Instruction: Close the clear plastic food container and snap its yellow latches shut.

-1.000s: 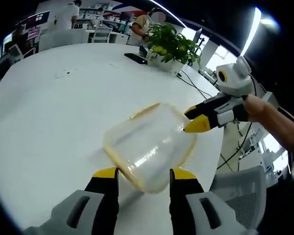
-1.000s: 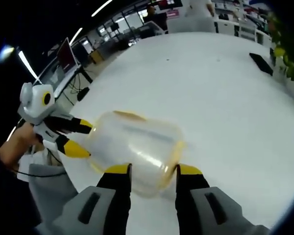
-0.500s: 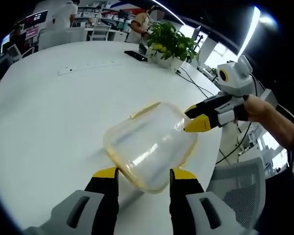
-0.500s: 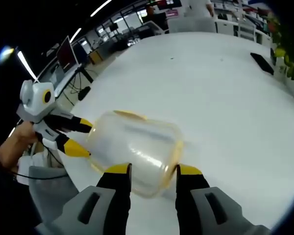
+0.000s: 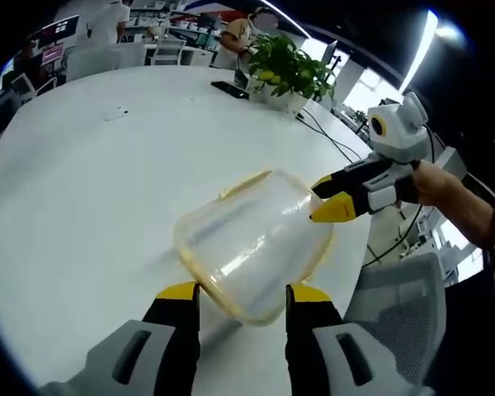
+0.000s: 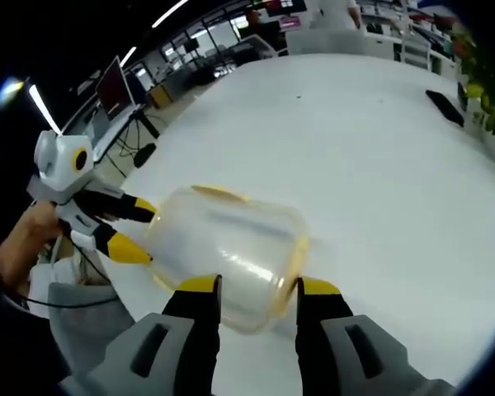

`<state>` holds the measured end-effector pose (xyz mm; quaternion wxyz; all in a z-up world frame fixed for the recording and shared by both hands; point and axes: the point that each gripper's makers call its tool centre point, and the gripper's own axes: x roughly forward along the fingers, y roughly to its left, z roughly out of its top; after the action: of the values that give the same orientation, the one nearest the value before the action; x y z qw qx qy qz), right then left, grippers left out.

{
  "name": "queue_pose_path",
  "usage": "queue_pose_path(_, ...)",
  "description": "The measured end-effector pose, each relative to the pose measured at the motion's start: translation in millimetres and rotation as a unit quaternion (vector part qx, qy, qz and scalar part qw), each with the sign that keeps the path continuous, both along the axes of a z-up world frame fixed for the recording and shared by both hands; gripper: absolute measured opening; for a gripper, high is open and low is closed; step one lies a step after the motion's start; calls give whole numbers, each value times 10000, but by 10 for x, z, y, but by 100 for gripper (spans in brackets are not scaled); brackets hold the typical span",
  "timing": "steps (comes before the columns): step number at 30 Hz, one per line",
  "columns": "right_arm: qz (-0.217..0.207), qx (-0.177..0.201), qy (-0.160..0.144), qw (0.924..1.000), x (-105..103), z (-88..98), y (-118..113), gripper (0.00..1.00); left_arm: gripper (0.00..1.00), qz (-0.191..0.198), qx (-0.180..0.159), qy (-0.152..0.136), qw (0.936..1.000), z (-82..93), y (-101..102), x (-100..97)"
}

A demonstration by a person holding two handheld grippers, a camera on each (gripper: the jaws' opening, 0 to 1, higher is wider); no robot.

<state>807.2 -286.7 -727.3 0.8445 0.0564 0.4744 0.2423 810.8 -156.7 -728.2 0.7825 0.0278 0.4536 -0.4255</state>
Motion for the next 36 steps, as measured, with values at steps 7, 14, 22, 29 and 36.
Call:
queue_pose_path(7,17,-11,8,10000,-34,2,113,32,34,-12,22,22,10000,-8,111,-30)
queue_pose_path(14,66,-40,22,10000,-71,-1,241,32,34,-25,55,46,10000,-11,229,-71)
queue_pose_path(22,120,-58,41,9999,-81,3,360,33,34,-13,113,83,9999,-6,360,-100)
queue_pose_path(29,176,-138,69,9997,-90,2,445,35,34,12,104,79,9999,-2,421,-107)
queue_pose_path(36,178,-108,131,9997,-98,-3,432,35,35,38,85,48,9999,3,431,-118)
